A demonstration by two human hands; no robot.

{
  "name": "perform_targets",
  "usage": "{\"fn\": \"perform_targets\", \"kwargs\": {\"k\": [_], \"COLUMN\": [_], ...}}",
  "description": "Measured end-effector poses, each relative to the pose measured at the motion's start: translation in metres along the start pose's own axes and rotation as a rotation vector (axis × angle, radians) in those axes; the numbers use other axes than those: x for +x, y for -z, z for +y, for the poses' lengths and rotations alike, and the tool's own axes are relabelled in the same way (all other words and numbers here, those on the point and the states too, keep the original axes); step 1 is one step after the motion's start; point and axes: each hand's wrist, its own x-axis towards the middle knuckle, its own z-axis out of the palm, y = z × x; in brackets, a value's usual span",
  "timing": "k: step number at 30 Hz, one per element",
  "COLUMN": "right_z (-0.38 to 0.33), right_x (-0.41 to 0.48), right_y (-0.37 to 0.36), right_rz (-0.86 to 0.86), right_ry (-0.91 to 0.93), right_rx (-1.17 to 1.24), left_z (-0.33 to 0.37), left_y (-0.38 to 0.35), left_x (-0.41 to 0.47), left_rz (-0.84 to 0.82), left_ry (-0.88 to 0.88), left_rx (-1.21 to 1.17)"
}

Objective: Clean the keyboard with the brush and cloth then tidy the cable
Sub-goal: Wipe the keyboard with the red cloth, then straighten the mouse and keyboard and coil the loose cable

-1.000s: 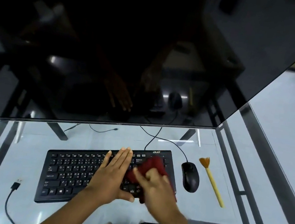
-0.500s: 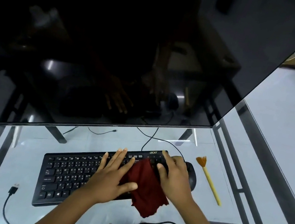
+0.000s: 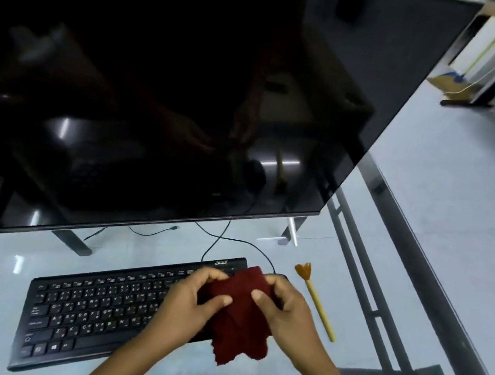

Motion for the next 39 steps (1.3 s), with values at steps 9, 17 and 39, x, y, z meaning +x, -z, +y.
{"fn": "perform_targets", "kwargs": {"k": [9,17,39], "right_z": [0.014,0.068,0.024], "right_x": [-0.01,0.031,0.048], "right_y": [0.153,0.205,0.032], "right_rz": [0.256,0.196,-0.094], "right_ry": [-0.068,-0.275,0.107], "right_rx": [-0.155,-0.431,-0.584], "left_z": [0.098,0.094,-0.004], "left_y": [-0.121,-0.198,-0.004], "left_x": [0.055,0.101,0.032], "left_rz": [-0.318,-0.309,0.136], "left_ry": [0.123,0.172,-0.059], "left_rx": [-0.15,0.143,0.527]}}
